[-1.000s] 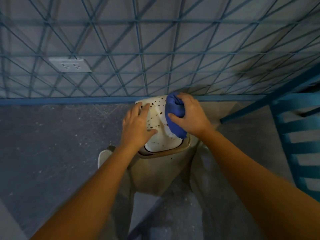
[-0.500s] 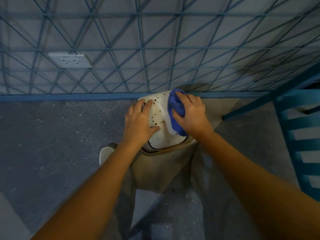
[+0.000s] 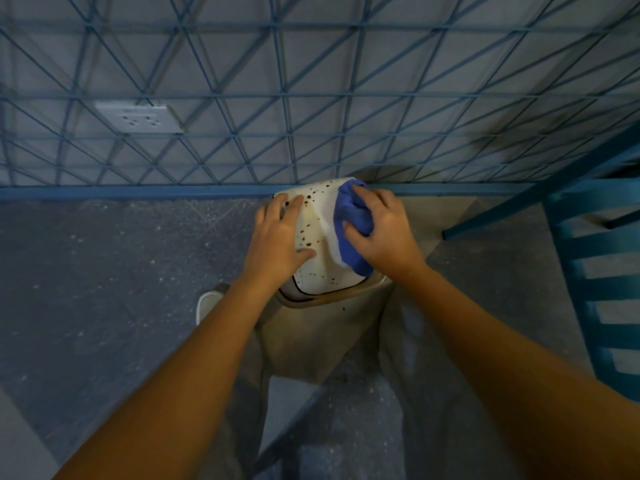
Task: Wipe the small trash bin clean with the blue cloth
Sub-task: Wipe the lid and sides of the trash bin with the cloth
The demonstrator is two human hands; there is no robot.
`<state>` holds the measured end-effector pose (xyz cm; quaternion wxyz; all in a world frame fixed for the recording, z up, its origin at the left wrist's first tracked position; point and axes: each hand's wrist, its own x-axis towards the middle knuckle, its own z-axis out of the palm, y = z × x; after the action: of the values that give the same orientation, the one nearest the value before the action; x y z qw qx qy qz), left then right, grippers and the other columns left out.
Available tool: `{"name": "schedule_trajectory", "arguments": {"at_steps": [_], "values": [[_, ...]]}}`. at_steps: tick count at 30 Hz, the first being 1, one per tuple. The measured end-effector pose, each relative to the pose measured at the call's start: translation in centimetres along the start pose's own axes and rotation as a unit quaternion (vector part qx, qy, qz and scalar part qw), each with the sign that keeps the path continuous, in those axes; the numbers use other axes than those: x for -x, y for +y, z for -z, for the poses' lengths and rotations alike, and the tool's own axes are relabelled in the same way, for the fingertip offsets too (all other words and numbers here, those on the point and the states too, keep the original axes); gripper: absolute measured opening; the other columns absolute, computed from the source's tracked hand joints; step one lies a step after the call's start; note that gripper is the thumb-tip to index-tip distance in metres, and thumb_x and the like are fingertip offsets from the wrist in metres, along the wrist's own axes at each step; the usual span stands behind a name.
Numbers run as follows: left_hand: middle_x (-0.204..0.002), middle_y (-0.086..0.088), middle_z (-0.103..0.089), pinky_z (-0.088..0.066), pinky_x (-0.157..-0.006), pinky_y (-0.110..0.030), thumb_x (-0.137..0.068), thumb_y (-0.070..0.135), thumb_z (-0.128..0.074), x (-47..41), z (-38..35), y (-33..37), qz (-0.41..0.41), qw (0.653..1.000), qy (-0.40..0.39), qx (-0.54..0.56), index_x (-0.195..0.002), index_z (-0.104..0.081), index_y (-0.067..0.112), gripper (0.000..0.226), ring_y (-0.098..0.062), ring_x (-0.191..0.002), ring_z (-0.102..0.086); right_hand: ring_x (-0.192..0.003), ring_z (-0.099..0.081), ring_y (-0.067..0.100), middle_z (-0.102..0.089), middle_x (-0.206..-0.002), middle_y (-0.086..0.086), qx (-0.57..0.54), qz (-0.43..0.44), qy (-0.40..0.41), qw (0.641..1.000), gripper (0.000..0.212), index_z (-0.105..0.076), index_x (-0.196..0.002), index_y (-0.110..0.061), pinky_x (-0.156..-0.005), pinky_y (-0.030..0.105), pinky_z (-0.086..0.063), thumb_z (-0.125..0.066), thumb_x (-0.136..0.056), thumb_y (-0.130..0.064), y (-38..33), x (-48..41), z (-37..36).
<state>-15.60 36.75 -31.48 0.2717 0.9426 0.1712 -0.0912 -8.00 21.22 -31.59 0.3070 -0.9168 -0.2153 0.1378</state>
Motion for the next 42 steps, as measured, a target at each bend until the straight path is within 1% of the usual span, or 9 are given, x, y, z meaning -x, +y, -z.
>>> {"name": "schedule_trajectory", "arguments": {"at_steps": [4, 10, 16, 24, 30, 33, 36, 38, 42], "values": [[-0.151, -0.008, -0.017, -0.02, -0.113, -0.037, -0.074, 0.025, -0.075, -0.3, 0.5, -0.4, -0.006, 1.0, -0.011, 0.004, -0.145, -0.022, 0.017, 0.089, -0.028, -0.137, -0.015, -0.119, -0.043, 0.032, -0.048, -0.128, 0.016, -0.017, -0.031, 0.004, 0.999, 0.062, -0.039, -0.139, -0.011, -0.103, 0.039, -0.036, -0.063, -0.083, -0.024, -0.1, 0.1, -0.3], [-0.152, -0.007, -0.015, -0.021, -0.113, -0.037, -0.074, 0.023, -0.074, -0.2, 0.6, -0.7, -0.012, 1.0, -0.016, 0.005, -0.145, -0.021, 0.016, 0.089, -0.028, -0.138, -0.013, -0.107, -0.048, 0.033, -0.049, -0.119, 0.018, 0.025, 0.029, -0.005, 0.999, 0.075, -0.043, -0.136, -0.01, -0.096, 0.044, -0.042, -0.038, -0.072, -0.05, -0.3, 1.3, -1.4], [-0.152, -0.007, -0.015, -0.019, -0.113, -0.036, -0.075, 0.024, -0.073, -0.2, 0.6, -0.6, -0.013, 1.0, -0.014, 0.005, -0.145, -0.02, 0.017, 0.089, -0.027, -0.138, -0.012, -0.107, -0.048, 0.034, -0.05, -0.117, 0.02, 0.005, -0.008, 0.035, 0.999, 0.067, -0.045, -0.133, -0.006, -0.095, 0.042, -0.043, -0.045, -0.075, -0.041, -0.4, 0.7, -1.2], [-0.152, -0.008, -0.015, -0.019, -0.113, -0.036, -0.076, 0.023, -0.073, -0.3, 0.6, -0.6, -0.017, 1.0, -0.015, 0.003, -0.145, -0.021, 0.016, 0.087, -0.028, -0.138, -0.013, -0.095, -0.057, 0.035, -0.057, -0.11, 0.02, 0.067, 0.09, 0.019, 0.993, 0.06, -0.051, -0.127, -0.006, -0.081, 0.045, -0.049, -0.048, -0.076, -0.036, 0.1, 3.0, -2.7], [-0.152, -0.007, -0.013, -0.018, -0.114, -0.037, -0.076, 0.023, -0.072, -0.2, 0.6, -0.5, -0.008, 1.0, -0.016, 0.008, -0.145, -0.019, 0.017, 0.088, -0.027, -0.14, -0.01, -0.101, -0.052, 0.034, -0.052, -0.113, 0.02, 0.008, -0.006, 0.08, 0.997, 0.056, -0.047, -0.129, -0.004, -0.087, 0.041, -0.045, -0.059, -0.078, -0.023, 0.5, 2.3, -1.9], [-0.153, -0.007, -0.013, -0.017, -0.114, -0.036, -0.076, 0.024, -0.073, -0.2, 0.6, -0.6, -0.007, 1.0, -0.015, 0.005, -0.145, -0.019, 0.017, 0.088, -0.027, -0.14, -0.01, -0.101, -0.052, 0.033, -0.053, -0.113, 0.019, 0.055, 0.004, 0.059, 0.997, 0.056, -0.048, -0.127, -0.007, -0.086, 0.039, -0.045, -0.056, -0.077, -0.029, 0.1, 3.7, -3.0], [-0.153, -0.008, -0.013, -0.017, -0.114, -0.036, -0.076, 0.024, -0.072, -0.3, 0.5, -0.6, -0.008, 1.0, -0.012, 0.0, -0.146, -0.019, 0.017, 0.088, -0.028, -0.14, -0.01, -0.1, -0.054, 0.035, -0.055, -0.114, 0.019, 0.09, 0.032, 0.019, 0.995, 0.06, -0.05, -0.126, -0.006, -0.084, 0.042, -0.046, -0.071, -0.071, -0.02, 0.1, 4.9, -3.7], [-0.152, -0.008, -0.014, -0.017, -0.114, -0.037, -0.076, 0.024, -0.072, -0.3, 0.5, -0.6, -0.008, 1.0, -0.01, 0.0, -0.145, -0.019, 0.017, 0.088, -0.028, -0.14, -0.01, -0.103, -0.052, 0.035, -0.053, -0.117, 0.019, 0.095, 0.042, 0.014, 0.995, 0.059, -0.049, -0.127, -0.007, -0.087, 0.045, -0.047, -0.069, -0.074, -0.022, 0.1, 4.6, -3.2], [-0.153, -0.007, -0.013, -0.017, -0.114, -0.038, -0.075, 0.025, -0.073, -0.3, 0.4, -0.5, -0.004, 1.0, -0.016, 0.003, -0.145, -0.019, 0.017, 0.089, -0.028, -0.14, -0.01, -0.116, -0.044, 0.032, -0.046, -0.127, 0.016, 0.023, -0.039, 0.06, 0.997, 0.055, -0.042, -0.132, -0.011, -0.098, 0.045, -0.041, -0.062, -0.083, -0.023, 0.4, 3.3, -2.1]]}}
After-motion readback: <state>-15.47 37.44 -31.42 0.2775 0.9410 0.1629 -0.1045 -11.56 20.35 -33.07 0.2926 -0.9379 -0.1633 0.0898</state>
